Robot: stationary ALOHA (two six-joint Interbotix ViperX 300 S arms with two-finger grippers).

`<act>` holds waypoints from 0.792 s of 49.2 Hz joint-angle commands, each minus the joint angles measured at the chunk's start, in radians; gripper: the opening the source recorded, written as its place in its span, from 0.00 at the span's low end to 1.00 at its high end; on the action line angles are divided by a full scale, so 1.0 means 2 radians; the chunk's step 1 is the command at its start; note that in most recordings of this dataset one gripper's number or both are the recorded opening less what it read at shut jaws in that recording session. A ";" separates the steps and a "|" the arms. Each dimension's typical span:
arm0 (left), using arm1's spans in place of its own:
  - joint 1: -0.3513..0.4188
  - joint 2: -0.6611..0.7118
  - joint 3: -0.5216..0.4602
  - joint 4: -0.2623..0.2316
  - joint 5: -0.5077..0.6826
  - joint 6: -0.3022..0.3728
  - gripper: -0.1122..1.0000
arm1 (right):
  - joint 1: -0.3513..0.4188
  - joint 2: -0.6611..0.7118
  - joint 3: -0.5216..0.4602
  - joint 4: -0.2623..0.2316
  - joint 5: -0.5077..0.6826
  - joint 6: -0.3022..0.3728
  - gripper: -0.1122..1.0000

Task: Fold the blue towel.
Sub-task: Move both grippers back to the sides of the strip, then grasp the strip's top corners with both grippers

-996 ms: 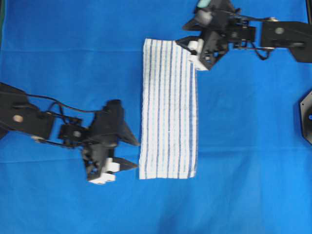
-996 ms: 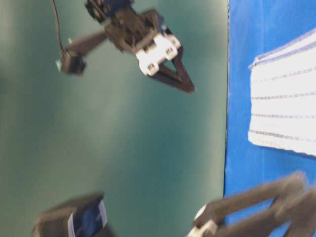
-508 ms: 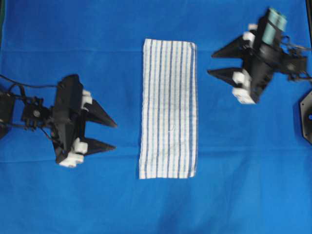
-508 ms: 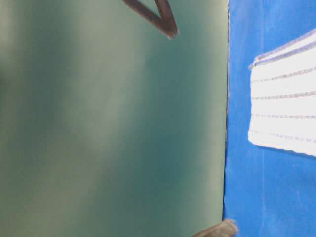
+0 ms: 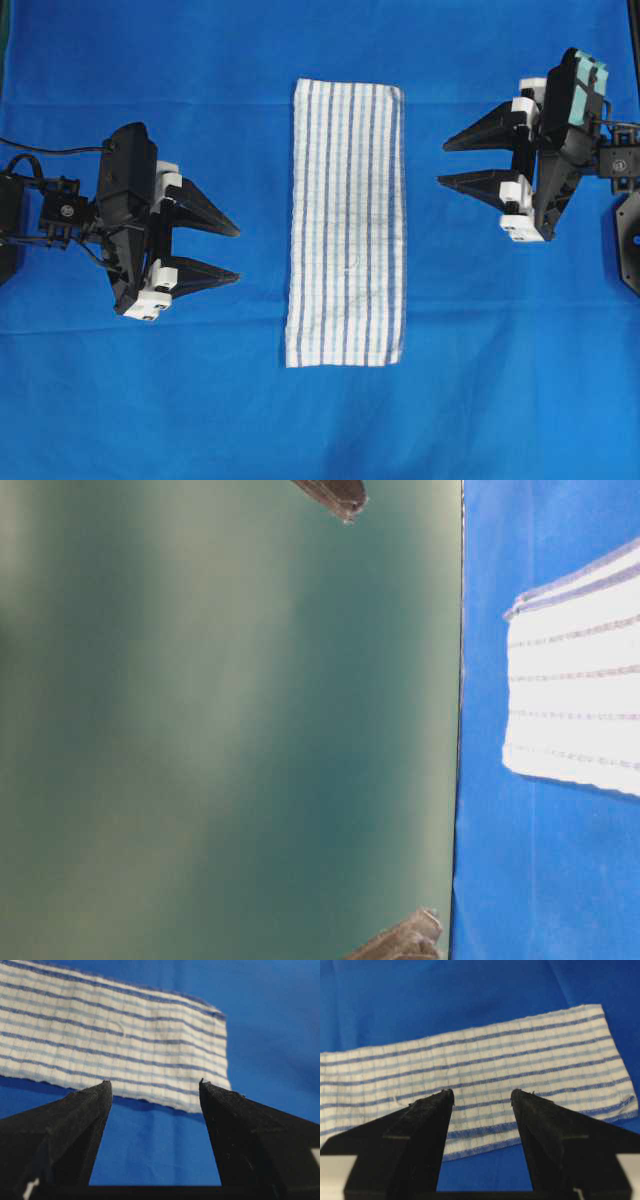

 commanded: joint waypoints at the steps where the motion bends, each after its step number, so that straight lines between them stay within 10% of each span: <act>1: 0.010 -0.002 -0.011 0.002 -0.005 0.002 0.67 | -0.001 0.000 -0.011 0.000 -0.002 -0.001 0.61; 22: 0.163 0.111 -0.091 0.002 -0.012 0.127 0.67 | -0.129 0.094 -0.048 -0.013 -0.005 -0.008 0.61; 39: 0.235 0.250 -0.173 0.002 -0.026 0.148 0.67 | -0.180 0.239 -0.104 -0.029 -0.040 -0.008 0.61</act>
